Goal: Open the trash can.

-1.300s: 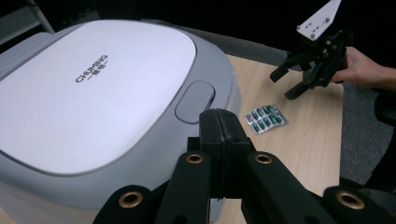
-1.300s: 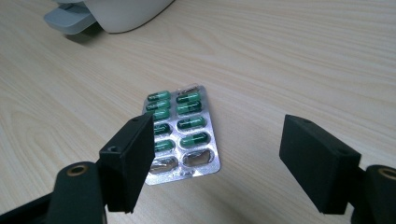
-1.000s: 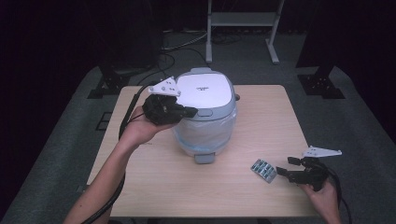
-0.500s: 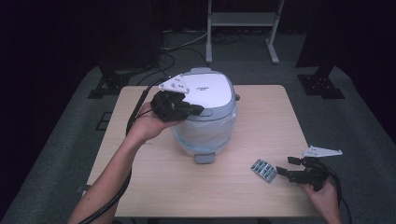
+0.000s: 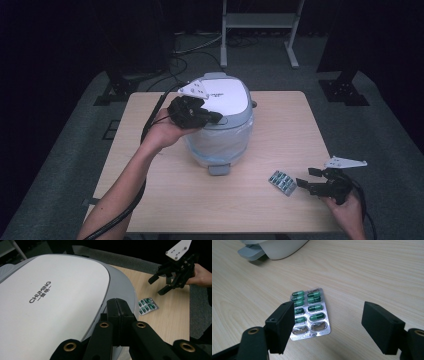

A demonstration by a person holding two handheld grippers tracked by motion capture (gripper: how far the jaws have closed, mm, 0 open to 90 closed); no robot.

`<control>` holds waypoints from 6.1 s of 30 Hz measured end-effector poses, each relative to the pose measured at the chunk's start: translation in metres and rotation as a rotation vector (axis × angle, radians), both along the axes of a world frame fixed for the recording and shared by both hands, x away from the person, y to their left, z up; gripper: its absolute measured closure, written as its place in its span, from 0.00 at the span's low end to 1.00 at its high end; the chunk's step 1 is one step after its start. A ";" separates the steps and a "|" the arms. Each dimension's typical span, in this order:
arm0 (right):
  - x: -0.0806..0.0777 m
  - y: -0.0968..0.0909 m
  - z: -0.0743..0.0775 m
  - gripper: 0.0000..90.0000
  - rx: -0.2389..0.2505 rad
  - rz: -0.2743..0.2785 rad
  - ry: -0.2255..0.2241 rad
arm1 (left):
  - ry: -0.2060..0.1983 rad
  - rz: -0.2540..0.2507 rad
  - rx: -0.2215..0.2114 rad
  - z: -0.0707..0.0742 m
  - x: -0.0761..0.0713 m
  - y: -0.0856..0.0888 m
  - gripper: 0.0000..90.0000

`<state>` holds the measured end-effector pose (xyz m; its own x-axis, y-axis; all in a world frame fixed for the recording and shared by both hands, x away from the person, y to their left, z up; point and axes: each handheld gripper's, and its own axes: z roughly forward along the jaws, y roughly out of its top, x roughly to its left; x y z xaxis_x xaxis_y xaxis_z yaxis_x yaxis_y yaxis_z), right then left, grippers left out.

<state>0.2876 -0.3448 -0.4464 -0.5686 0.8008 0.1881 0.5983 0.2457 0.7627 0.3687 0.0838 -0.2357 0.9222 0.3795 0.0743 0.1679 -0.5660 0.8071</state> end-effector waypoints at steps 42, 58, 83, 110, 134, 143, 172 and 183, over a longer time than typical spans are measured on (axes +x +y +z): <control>0.000 0.003 0.000 0.28 -0.004 0.013 0.001 | 0.005 0.011 -0.012 -0.006 -0.003 -0.006 0.98; 0.000 0.010 -0.002 0.27 -0.038 0.046 0.005 | 0.003 -0.030 0.009 0.001 -0.019 -0.005 0.82; 0.006 0.045 -0.015 0.26 -0.163 0.129 0.028 | 0.020 -0.050 0.005 -0.014 -0.051 0.032 0.67; 0.010 0.059 -0.025 0.33 -0.286 0.142 0.038 | 0.064 0.010 0.010 -0.081 -0.064 0.066 0.55; 0.011 0.060 -0.024 0.36 -0.250 0.140 0.056 | 0.098 0.088 0.007 -0.138 -0.061 0.092 0.36; 0.015 0.062 -0.014 0.36 -0.202 0.160 0.072 | 0.092 0.116 0.041 -0.157 -0.058 0.094 0.29; 0.024 0.046 0.094 0.36 -0.053 0.197 0.002 | 0.068 0.177 0.062 -0.181 -0.057 0.105 0.17; 0.039 0.046 0.132 0.36 -0.063 0.216 -0.026 | 0.059 0.184 0.051 -0.180 -0.055 0.108 0.17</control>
